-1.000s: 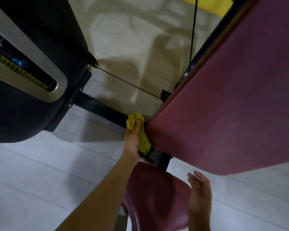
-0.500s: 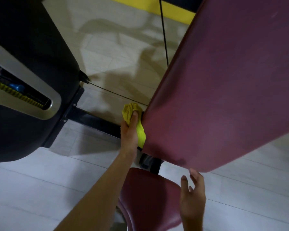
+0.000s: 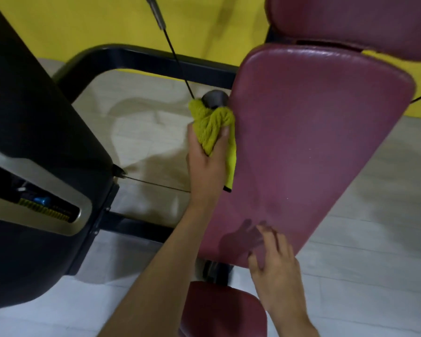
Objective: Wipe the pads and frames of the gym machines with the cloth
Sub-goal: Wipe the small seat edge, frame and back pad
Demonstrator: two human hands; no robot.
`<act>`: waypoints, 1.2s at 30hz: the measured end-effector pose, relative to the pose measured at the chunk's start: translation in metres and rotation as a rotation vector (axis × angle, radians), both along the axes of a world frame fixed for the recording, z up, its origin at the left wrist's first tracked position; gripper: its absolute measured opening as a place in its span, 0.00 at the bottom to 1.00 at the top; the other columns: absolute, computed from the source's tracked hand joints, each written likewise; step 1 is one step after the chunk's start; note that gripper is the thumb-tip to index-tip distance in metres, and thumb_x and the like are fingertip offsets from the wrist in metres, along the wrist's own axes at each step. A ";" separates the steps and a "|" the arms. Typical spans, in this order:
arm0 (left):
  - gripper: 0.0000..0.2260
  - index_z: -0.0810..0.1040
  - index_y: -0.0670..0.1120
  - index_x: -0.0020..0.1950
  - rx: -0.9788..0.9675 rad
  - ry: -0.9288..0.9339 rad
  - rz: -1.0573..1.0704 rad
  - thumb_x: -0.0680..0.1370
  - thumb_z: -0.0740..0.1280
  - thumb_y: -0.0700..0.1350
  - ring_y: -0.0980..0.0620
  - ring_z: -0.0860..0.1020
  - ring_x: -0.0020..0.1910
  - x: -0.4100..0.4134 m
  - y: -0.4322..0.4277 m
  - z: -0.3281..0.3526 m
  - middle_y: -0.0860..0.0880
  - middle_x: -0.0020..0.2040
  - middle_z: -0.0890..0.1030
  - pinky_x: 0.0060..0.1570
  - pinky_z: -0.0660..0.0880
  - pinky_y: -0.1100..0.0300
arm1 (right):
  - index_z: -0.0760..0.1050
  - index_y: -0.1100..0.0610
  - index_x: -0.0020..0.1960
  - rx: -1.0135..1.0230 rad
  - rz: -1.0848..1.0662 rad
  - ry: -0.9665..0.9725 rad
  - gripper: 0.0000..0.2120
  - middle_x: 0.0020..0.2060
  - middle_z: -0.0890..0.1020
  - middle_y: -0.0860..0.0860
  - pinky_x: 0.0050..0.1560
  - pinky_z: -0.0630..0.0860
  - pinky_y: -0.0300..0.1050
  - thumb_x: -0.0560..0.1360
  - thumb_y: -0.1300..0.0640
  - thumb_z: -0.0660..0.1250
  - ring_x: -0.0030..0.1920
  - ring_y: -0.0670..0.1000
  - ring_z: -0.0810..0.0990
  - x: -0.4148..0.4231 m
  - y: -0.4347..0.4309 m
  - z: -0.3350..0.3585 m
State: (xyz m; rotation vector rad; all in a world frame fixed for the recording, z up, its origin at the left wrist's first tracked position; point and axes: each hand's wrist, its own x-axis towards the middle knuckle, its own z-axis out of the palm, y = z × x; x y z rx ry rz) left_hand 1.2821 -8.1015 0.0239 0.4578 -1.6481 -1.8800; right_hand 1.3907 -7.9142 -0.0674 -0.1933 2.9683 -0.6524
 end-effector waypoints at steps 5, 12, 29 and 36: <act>0.14 0.70 0.69 0.60 0.123 -0.233 0.051 0.83 0.67 0.50 0.74 0.76 0.56 0.027 0.003 -0.030 0.69 0.57 0.78 0.70 0.71 0.55 | 0.71 0.44 0.72 0.053 0.026 -0.009 0.28 0.66 0.74 0.48 0.55 0.80 0.58 0.73 0.49 0.72 0.62 0.56 0.78 0.012 0.003 0.011; 0.18 0.73 0.52 0.72 -0.120 0.063 -0.051 0.82 0.68 0.51 0.59 0.79 0.62 -0.044 0.003 0.109 0.58 0.61 0.82 0.65 0.75 0.56 | 0.76 0.49 0.63 0.063 -0.014 0.007 0.31 0.61 0.78 0.52 0.45 0.83 0.57 0.62 0.53 0.82 0.56 0.60 0.83 0.003 0.017 0.028; 0.13 0.79 0.38 0.62 -1.065 0.212 -0.128 0.82 0.68 0.46 0.36 0.75 0.64 -0.056 0.010 0.051 0.42 0.58 0.81 0.77 0.53 0.33 | 0.73 0.44 0.66 -0.068 -0.092 0.165 0.25 0.58 0.81 0.52 0.38 0.84 0.55 0.69 0.48 0.67 0.53 0.60 0.84 0.016 0.055 0.008; 0.09 0.75 0.43 0.62 -1.539 0.545 -0.203 0.84 0.57 0.41 0.40 0.74 0.63 -0.057 0.039 -0.005 0.41 0.57 0.80 0.78 0.59 0.44 | 0.78 0.48 0.66 -0.165 -0.117 0.217 0.24 0.59 0.78 0.49 0.47 0.84 0.55 0.70 0.56 0.74 0.56 0.56 0.81 -0.004 0.055 0.007</act>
